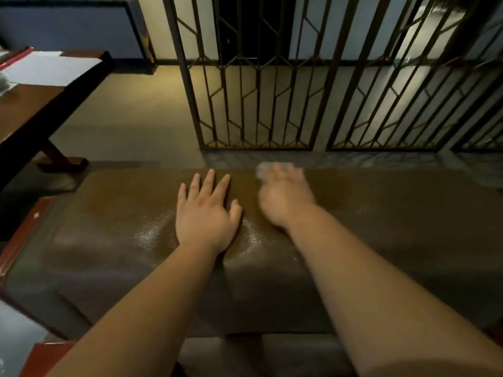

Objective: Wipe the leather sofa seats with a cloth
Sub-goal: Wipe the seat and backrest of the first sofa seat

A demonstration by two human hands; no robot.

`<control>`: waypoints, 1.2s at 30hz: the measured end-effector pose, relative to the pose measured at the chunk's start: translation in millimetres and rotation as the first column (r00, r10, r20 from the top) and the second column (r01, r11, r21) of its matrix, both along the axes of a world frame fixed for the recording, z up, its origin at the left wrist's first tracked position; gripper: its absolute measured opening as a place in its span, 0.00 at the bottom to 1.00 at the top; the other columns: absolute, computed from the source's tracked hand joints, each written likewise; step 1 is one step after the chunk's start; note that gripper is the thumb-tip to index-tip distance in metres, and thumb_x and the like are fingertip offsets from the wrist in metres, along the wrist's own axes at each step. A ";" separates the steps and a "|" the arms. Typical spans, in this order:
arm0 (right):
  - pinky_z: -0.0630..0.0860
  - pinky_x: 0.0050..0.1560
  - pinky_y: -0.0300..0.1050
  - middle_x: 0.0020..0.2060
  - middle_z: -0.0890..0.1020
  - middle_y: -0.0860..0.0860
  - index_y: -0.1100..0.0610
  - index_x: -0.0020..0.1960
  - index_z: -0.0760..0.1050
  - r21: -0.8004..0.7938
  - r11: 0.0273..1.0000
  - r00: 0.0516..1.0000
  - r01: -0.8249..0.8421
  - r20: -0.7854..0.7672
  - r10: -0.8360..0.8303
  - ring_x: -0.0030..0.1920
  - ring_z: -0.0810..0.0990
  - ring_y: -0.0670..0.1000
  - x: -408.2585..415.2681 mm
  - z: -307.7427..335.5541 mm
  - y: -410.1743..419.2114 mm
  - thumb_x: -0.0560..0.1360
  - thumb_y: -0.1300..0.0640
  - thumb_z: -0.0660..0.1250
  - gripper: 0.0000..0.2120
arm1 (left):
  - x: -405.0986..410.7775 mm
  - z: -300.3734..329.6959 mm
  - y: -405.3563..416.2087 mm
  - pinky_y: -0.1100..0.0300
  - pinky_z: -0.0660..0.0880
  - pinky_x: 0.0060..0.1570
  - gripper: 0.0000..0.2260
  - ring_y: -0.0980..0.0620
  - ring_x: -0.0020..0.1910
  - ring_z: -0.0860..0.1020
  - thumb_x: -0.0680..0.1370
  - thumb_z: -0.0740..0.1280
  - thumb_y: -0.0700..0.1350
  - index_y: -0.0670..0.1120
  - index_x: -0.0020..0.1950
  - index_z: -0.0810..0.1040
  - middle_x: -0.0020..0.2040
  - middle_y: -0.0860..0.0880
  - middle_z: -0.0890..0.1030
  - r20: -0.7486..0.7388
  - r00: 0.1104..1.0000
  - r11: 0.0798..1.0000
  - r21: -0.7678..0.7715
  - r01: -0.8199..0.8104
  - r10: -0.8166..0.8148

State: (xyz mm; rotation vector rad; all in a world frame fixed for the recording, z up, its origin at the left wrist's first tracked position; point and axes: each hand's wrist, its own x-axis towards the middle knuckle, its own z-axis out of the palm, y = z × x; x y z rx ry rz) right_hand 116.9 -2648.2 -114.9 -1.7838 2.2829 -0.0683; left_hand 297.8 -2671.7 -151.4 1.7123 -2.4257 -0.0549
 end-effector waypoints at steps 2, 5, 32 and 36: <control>0.45 0.82 0.60 0.84 0.53 0.53 0.48 0.85 0.51 -0.008 0.984 0.983 -0.176 0.042 0.176 0.83 0.49 0.60 28.3 -2.3 -7.9 0.86 0.45 0.48 0.28 | -0.7 -1.2 0.8 0.42 0.50 0.82 0.32 0.46 0.84 0.56 0.80 0.48 0.64 0.59 0.84 0.62 0.85 0.51 0.60 0.001 1.000 1.000 -0.019 -0.008 0.008; 0.46 0.83 0.55 0.84 0.53 0.52 0.50 0.84 0.52 -0.018 0.974 0.973 -0.226 0.052 0.227 0.83 0.49 0.56 -12.0 1.2 9.0 0.87 0.45 0.46 0.27 | -2.2 1.4 0.8 0.43 0.51 0.82 0.32 0.46 0.84 0.57 0.79 0.47 0.65 0.58 0.83 0.63 0.84 0.51 0.61 -0.012 1.000 1.000 -0.011 -0.005 0.005; 0.46 0.82 0.60 0.84 0.48 0.54 0.49 0.84 0.45 0.063 0.923 0.922 0.380 0.057 -0.383 0.83 0.46 0.60 -268.8 4.5 151.7 0.86 0.42 0.45 0.29 | -182.8 62.2 60.9 0.40 0.58 0.80 0.27 0.41 0.81 0.61 0.84 0.55 0.64 0.57 0.82 0.64 0.82 0.46 0.63 0.043 0.991 0.962 0.247 0.114 -0.129; 0.45 0.82 0.60 0.84 0.49 0.52 0.48 0.85 0.47 -0.009 1.000 0.997 0.021 0.072 -0.021 0.83 0.46 0.58 -214.4 0.9 126.3 0.86 0.45 0.46 0.28 | -251.4 16.1 97.9 0.42 0.45 0.83 0.28 0.48 0.85 0.46 0.85 0.47 0.62 0.59 0.85 0.53 0.87 0.52 0.51 0.028 0.979 0.973 0.126 0.196 -0.201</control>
